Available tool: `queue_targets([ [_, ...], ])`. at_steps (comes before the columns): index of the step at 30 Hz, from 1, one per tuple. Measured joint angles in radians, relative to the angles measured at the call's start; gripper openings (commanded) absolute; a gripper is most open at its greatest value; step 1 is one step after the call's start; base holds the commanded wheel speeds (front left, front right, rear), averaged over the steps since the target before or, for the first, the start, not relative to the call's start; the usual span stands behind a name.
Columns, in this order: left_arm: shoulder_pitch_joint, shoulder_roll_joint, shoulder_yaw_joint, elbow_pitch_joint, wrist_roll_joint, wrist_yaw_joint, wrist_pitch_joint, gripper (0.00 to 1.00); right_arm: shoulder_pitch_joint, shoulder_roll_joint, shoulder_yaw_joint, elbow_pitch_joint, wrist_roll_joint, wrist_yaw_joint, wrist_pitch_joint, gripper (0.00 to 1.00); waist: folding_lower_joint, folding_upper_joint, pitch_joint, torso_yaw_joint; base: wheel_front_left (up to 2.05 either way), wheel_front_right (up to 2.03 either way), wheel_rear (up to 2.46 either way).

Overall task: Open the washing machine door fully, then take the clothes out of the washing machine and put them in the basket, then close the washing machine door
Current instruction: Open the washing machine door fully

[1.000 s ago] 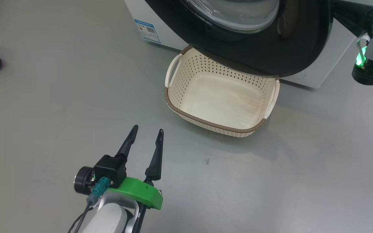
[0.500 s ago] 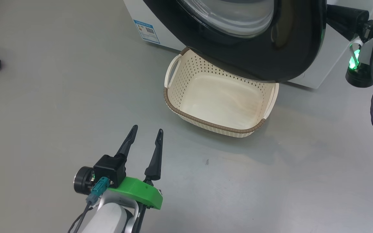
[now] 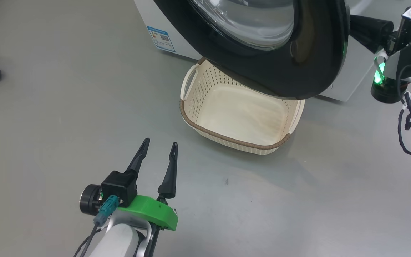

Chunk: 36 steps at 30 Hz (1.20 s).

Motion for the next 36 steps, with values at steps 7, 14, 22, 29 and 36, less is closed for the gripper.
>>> queue_targets([
  [7, 0.004, 0.0, 0.01, 0.015, 0.004, 0.0, 0.0, 1.0, 0.037, -0.021, -0.005, -0.022, -0.018, 0.056, -0.053, 0.0, 0.0, 0.0, -0.024, -0.005, 0.0, 0.0, 0.0],
  [14, 0.042, 0.0, 0.039, 0.031, 0.023, 0.0, 0.0, 1.0, 0.128, -0.051, 0.048, -0.062, -0.145, 0.198, -0.179, 0.0, 0.0, 0.0, -0.078, -0.023, 0.0, 0.0, 0.0],
  [22, 0.075, 0.001, 0.076, 0.05, 0.04, 0.0, 0.0, 1.0, 0.249, -0.09, 0.153, -0.164, -0.334, 0.258, -0.356, 0.0, 0.0, 0.0, -0.143, -0.062, 0.0, 0.0, 0.0],
  [29, 0.11, 0.003, 0.121, 0.049, 0.069, 0.0, 0.0, 1.0, 0.362, -0.112, 0.286, -0.359, -0.481, 0.256, -0.518, 0.0, 0.0, 0.0, -0.189, -0.112, 0.0, 0.0, 0.0],
  [36, 0.135, 0.004, 0.145, 0.05, 0.078, 0.0, 0.0, 1.0, 0.519, -0.149, 0.415, -0.501, -0.577, 0.256, -0.669, 0.0, 0.0, 0.0, -0.225, -0.156, 0.0, 0.0, 0.0],
])
